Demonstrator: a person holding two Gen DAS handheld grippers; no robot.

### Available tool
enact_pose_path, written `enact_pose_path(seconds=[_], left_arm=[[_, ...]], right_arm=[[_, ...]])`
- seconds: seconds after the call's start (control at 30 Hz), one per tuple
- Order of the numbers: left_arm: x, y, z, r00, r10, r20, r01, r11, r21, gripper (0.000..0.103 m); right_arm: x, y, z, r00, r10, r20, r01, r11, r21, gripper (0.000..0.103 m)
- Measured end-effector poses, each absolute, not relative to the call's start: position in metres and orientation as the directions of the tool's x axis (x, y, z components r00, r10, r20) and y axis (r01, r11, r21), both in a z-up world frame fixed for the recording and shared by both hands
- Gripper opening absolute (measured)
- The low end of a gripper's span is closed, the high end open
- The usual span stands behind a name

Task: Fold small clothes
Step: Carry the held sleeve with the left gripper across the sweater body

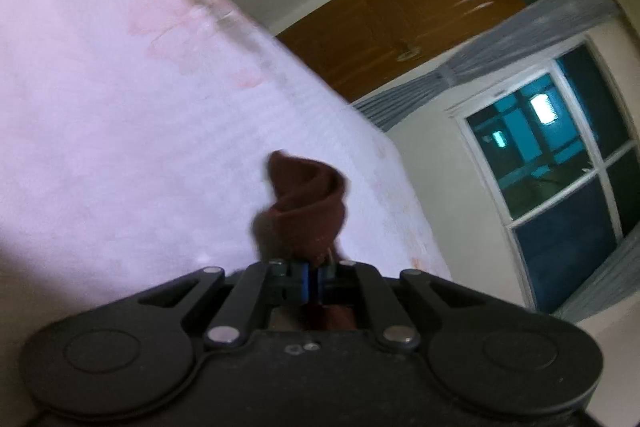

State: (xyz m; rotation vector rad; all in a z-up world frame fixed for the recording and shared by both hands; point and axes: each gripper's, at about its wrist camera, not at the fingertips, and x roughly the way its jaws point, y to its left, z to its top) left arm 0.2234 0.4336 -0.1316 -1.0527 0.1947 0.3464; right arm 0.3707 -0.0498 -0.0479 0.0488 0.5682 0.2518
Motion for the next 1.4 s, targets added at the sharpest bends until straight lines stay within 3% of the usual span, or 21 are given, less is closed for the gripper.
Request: enact_pose_path(seconds=[0.23, 0.6, 1.0, 1.4], left_arm=[[0.248, 0.404, -0.092, 0.967, 0.150, -0.207, -0.256, 0.522, -0.814, 0.002], [0.329, 0.302, -0.040, 0.986, -0.024, -0.165, -0.100, 0.706, -0.701, 0.002], [0.367, 0.171, -0.033, 0.953, -0.173, -0.248, 0.028, 0.868, -0.497, 0.002], [0.434, -0.001, -0.032, 0.856, -0.396, -0.333, 0.258, 0.885, -0.388, 0.002]], right_arm=[[0.368, -0.113, -0.050, 0.829, 0.170, -0.532, -0.113, 0.984, 0.138, 0.103], [0.360, -0.258, -0.057, 0.830, -0.035, -0.556, 0.121, 0.986, 0.119, 0.103], [0.350, -0.344, -0.065, 0.821, -0.129, -0.556, 0.240, 0.962, 0.132, 0.103], [0.342, -0.398, -0.063, 0.826, -0.165, -0.539, 0.286, 0.947, 0.148, 0.103]])
